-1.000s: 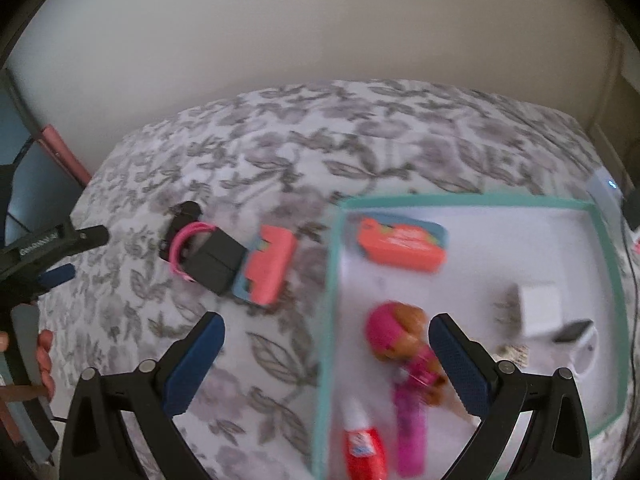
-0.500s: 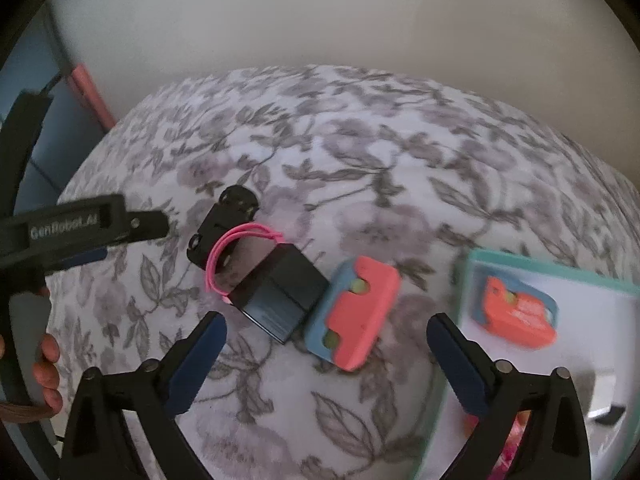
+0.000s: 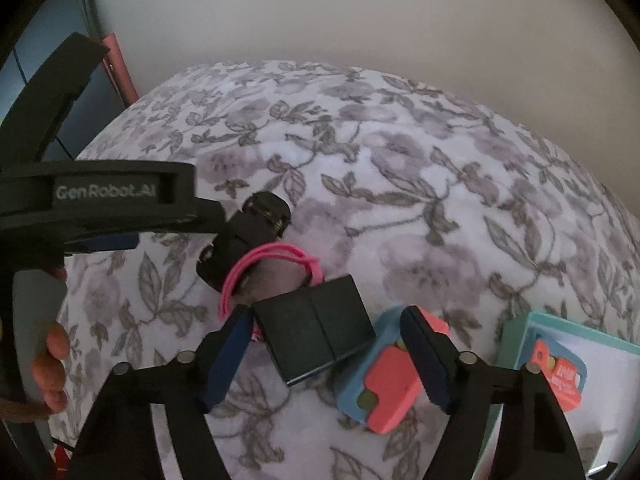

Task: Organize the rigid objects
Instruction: 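Return both grippers to the pile and close the left gripper on the black watch, then lift the black toy car with the left gripper while the right grasps the black charger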

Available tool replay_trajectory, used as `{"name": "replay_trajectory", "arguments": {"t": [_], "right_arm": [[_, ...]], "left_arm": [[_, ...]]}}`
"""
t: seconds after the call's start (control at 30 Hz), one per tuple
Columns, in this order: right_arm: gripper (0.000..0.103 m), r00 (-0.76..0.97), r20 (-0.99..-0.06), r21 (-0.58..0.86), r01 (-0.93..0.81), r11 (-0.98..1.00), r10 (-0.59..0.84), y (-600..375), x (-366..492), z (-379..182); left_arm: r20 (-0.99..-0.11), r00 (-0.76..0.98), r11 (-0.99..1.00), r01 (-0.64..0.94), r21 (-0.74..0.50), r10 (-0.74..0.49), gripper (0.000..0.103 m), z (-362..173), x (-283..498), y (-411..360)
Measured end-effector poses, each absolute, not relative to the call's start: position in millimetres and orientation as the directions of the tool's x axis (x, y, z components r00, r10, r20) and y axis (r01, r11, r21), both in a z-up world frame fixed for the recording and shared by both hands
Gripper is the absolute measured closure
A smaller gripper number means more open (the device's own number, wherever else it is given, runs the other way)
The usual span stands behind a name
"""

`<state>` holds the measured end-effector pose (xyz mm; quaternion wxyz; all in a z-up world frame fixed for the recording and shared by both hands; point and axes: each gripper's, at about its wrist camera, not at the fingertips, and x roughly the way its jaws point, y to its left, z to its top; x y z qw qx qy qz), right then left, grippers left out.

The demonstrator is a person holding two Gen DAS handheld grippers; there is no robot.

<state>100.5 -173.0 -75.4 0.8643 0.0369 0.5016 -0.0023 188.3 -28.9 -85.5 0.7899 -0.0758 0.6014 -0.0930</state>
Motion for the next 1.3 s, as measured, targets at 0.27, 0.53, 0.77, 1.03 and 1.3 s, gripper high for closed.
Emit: {"name": "replay_trajectory", "arguments": {"t": [0.27,0.53,0.77,1.03,1.3], "right_arm": [[0.042,0.501,-0.860,0.145,0.050,0.988,0.101,-177,102,-77],[0.042,0.497,-0.860,0.176,0.070,0.982,0.119,-183,99,-79],[0.042,0.496,-0.860,0.184,0.076,0.980,0.123,-185,98,-81],[0.042,0.493,-0.863,0.181,0.086,0.980,0.116,-186,96,-80],[0.043,0.493,-0.861,0.186,0.082,0.979,0.122,-184,88,-72]], "left_arm": [[-0.926,0.252,0.959,0.105,-0.264,-0.282,0.012,-89,192,-49],[-0.917,0.247,0.947,0.161,-0.279,-0.312,0.043,-97,192,-66],[-0.929,0.243,0.950,0.211,-0.229,-0.278,0.071,-98,189,-77],[-0.933,0.239,0.953,0.206,-0.221,-0.268,0.074,-96,187,-76],[-0.929,0.264,0.954,0.219,-0.206,-0.261,0.075,-78,176,-70]]}}
